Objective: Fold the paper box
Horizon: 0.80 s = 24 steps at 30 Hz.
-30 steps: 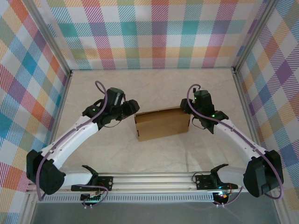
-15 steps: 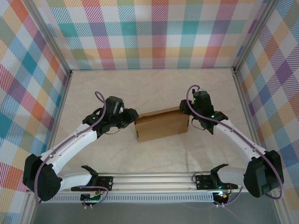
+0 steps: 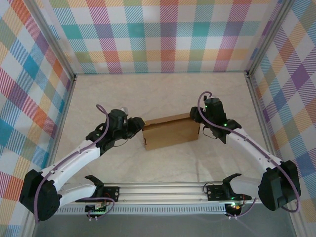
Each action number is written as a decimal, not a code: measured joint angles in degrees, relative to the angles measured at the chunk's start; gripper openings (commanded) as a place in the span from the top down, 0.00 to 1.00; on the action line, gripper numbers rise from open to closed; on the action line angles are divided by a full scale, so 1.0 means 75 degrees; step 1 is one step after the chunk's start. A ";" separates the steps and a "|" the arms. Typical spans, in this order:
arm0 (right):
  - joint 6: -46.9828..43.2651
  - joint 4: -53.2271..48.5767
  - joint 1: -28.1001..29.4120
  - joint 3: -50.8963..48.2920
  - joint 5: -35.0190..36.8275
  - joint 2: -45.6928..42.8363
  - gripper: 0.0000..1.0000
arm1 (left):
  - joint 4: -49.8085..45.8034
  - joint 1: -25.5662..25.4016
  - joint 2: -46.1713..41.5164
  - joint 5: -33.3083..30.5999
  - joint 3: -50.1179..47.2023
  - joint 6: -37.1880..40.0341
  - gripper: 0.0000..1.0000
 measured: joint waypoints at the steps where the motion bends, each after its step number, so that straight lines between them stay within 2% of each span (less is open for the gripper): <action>1: 0.0000 0.0000 0.0000 0.0000 0.0000 0.0000 0.57 | 0.0076 -0.0023 -0.0006 0.0000 -0.0047 -0.0029 0.68; 7: 0.0000 -0.0032 -0.0003 -0.0023 0.0009 0.0000 0.58 | 0.0382 -0.0105 0.0090 -0.0137 -0.0154 -0.0079 0.70; 13: 0.0000 -0.0047 -0.0009 -0.0058 0.0119 0.0000 0.58 | 0.0664 -0.0213 0.0286 -0.0414 -0.0160 -0.0175 0.77; 15: 0.0000 -0.0035 -0.0009 -0.0085 0.0143 -0.0012 0.58 | 0.0755 -0.0233 0.0338 -0.0484 -0.0175 -0.0195 0.77; 19: 0.0000 0.0052 -0.0009 -0.0248 0.0131 -0.0175 0.59 | 0.0705 -0.0277 0.0356 -0.0595 -0.0125 -0.0163 0.70; 24: -0.0009 0.0291 -0.0009 -0.0562 0.0058 -0.0481 0.62 | 0.0289 -0.0376 0.0306 -0.0676 0.0052 -0.0041 0.71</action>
